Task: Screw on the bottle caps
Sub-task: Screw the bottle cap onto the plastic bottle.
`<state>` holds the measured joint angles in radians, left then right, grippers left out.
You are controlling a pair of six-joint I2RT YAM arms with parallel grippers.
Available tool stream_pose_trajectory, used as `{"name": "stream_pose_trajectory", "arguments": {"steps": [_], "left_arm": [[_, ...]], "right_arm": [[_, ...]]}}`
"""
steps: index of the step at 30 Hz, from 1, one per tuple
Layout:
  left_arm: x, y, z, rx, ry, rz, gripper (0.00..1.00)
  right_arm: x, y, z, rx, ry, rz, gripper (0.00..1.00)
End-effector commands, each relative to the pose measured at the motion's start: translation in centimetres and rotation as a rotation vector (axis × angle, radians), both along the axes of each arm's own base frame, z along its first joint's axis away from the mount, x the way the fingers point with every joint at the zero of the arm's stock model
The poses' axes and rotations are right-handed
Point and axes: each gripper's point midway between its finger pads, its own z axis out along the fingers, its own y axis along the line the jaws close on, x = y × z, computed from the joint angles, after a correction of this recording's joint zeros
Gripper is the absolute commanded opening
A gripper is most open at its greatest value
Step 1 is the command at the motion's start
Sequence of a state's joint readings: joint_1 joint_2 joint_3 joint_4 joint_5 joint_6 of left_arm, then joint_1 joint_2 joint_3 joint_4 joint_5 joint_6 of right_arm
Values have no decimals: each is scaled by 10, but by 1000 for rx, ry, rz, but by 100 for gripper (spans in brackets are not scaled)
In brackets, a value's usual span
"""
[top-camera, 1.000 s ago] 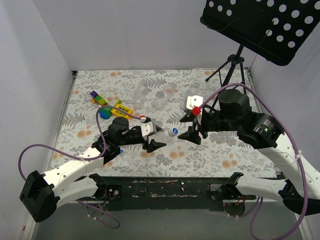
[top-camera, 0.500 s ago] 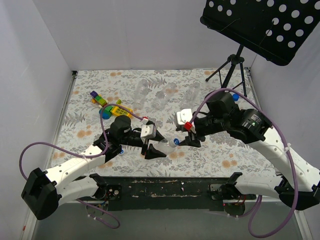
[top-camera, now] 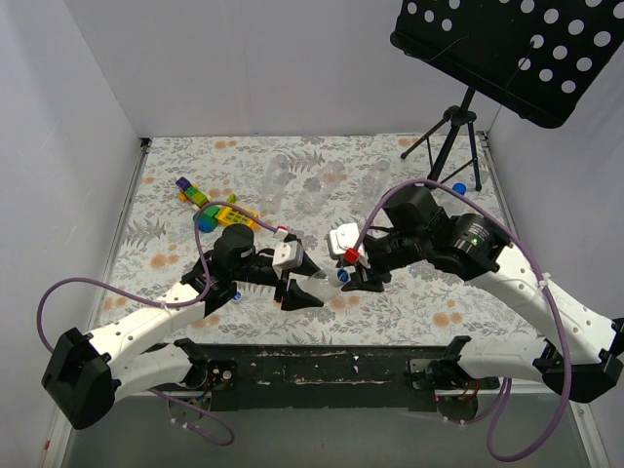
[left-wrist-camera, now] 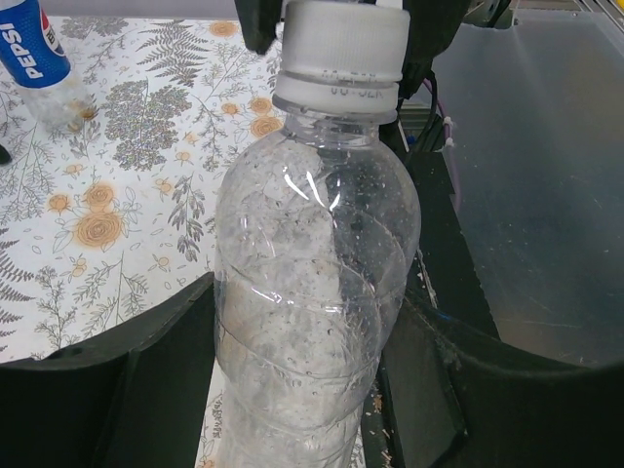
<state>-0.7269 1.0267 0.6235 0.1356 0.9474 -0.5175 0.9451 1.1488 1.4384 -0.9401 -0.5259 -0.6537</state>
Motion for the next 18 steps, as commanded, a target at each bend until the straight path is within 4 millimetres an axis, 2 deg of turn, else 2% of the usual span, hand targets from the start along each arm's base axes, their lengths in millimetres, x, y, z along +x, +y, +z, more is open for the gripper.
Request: {"name": "stream_pose_trajectory", "arguments": {"steps": [1,2,6,9,11,15,18], "left_arm": [[4,-2,21,-42,-38,-1,1],[7,-2,21,-40,-43,12,0],[17,0,21,-44,-74,77,0],[30,2,20,-47,-119,155,0],[41,5,19,-44,-150,223,0],[62,12,22,-49,-209,350,0],[69,16,24,-52,-256,418,2]], "right_arm": [[1,4,-6,-11,-6,-9,52],[2,5,-7,-13,-3,-18,47],[10,5,-5,-9,-2,-85,20],[13,7,-2,6,23,-133,7],[15,9,2,25,56,-180,1],[25,13,4,56,118,-306,1],[31,16,7,85,165,-386,1]]}}
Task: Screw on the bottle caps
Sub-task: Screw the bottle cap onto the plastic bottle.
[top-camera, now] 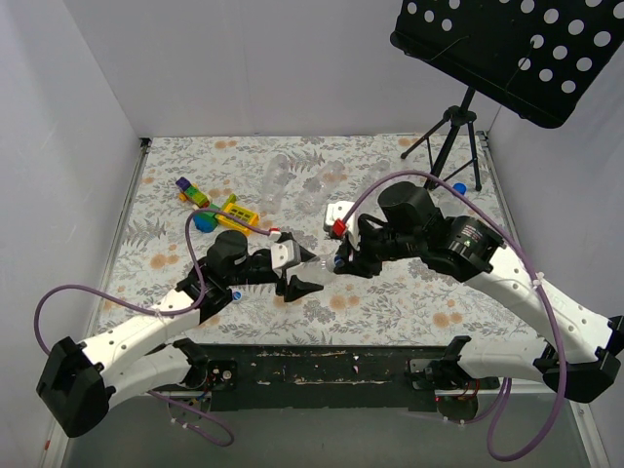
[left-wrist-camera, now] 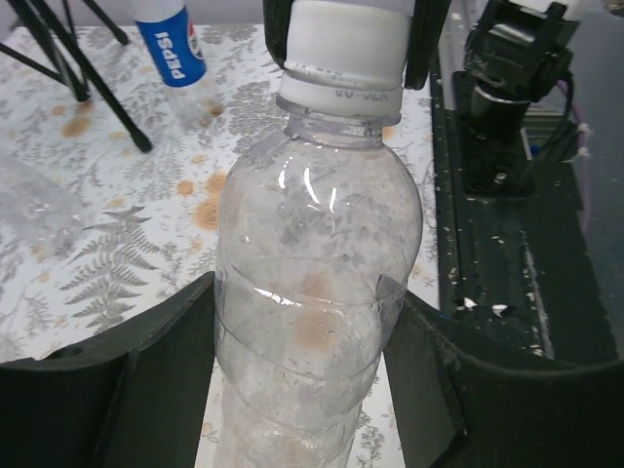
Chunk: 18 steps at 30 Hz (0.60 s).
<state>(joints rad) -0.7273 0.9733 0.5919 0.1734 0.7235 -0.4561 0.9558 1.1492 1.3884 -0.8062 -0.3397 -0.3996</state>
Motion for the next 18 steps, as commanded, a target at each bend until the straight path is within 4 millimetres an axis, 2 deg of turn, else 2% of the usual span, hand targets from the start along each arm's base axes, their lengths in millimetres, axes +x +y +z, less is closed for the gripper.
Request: {"name": "stream_pose_trajectory", "arguments": {"steps": [1,7,10,18], "left_arm": [[33,10,20,-46,-139,217,2],[40,14,24,-59,-206,307,2],[41,16,24,-65,-217,337,2],[47,20,25,-67,-275,442,0]], "right_arm": [[3,9,15,101,92,-135,1],[19,10,21,148,167,-322,1],[29,8,18,151,228,-443,1],[39,11,8,161,389,-651,1]]}}
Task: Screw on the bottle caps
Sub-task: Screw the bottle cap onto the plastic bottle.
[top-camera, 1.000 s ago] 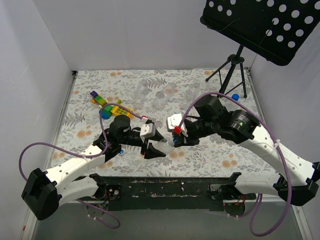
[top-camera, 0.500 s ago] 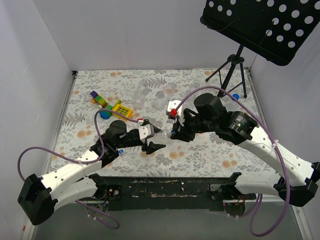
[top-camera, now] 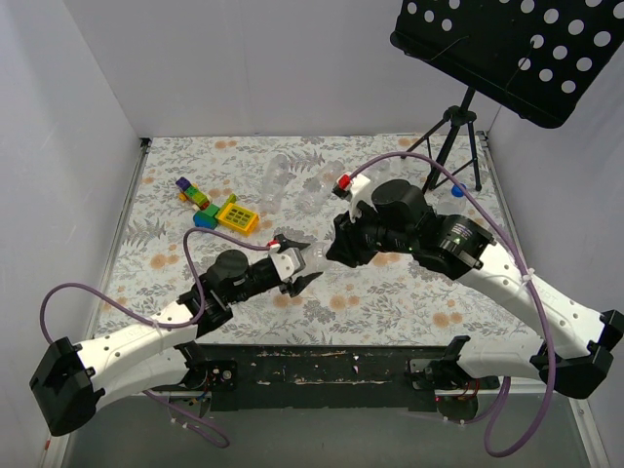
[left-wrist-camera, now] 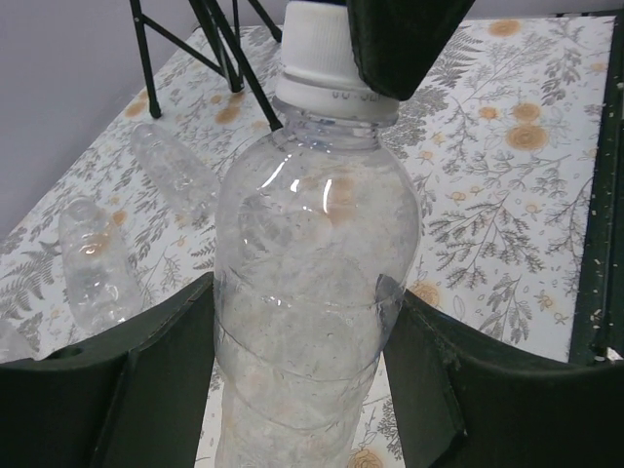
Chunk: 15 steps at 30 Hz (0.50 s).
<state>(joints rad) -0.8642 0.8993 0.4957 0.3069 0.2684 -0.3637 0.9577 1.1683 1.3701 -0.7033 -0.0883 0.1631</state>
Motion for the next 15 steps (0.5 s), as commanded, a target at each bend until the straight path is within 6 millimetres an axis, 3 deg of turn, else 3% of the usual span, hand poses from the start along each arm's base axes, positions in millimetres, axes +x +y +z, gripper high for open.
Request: {"name": "stream_pose_trajectory", "arguments": {"steps": [1,7,15], "left_arm": [[14,12,21,-55,-90,135,0],[21,18,22,-68,-111,231,0],[28,23,14,-38,-138,354,0]], "right_arm": [[17,-1,8,47,67,-205,1],[25,-4,12,69,111,-304,1],[34,-5,2,45,133,-370,1]]}}
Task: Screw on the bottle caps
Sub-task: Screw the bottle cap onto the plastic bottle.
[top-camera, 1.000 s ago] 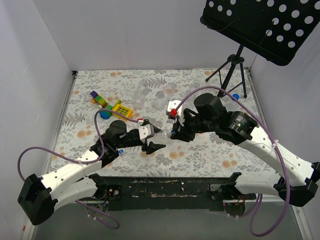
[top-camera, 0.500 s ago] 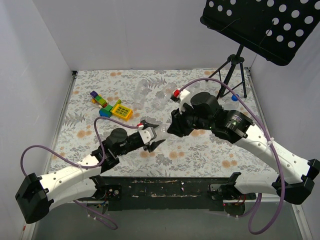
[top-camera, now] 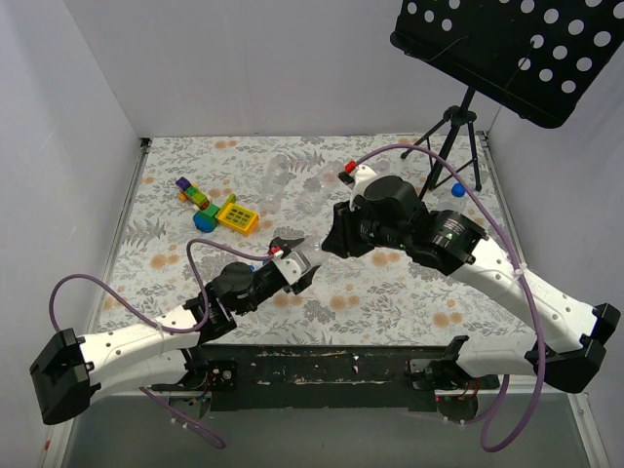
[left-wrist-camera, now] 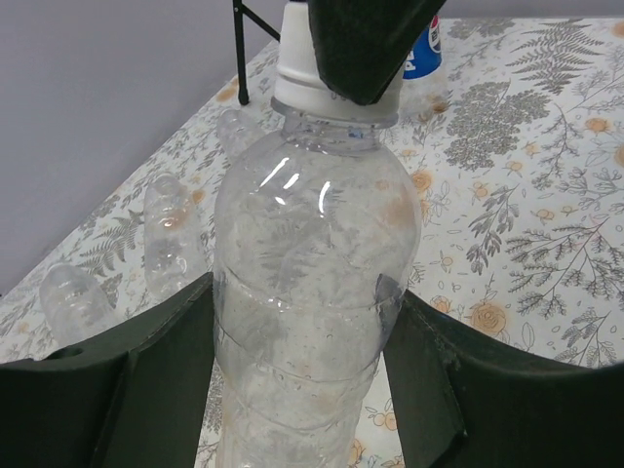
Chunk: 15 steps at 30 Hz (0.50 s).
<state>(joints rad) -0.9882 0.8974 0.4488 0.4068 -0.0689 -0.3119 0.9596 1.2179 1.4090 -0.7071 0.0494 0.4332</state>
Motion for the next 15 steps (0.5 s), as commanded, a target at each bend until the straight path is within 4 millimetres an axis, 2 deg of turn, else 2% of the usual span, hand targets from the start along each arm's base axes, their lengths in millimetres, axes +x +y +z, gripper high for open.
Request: {"name": "stream_pose_trajectory", "arguments": {"steps": [1,4,5,9,13,15], "left_arm": [[13,13,10,-20,-60,152,0],[12,10,8,-24,-53,154,0],[10,7,6,-21,-41,141,0],[1,-6,1,-33,30,54,0],[-13,-19,1,-53,107,-104,0],[-22,-23,7,-76,131,-195,0]], "right_arm": [[16,-9,1,-18,-8,-113,1],[16,-5,9,15,-20,-101,1],[12,-1,13,35,-31,-58,6],[-3,2,39,64,-199,154,39],[-15,-13,57,30,-376,290,61],[-19,-22,62,-4,-454,343,65]]}}
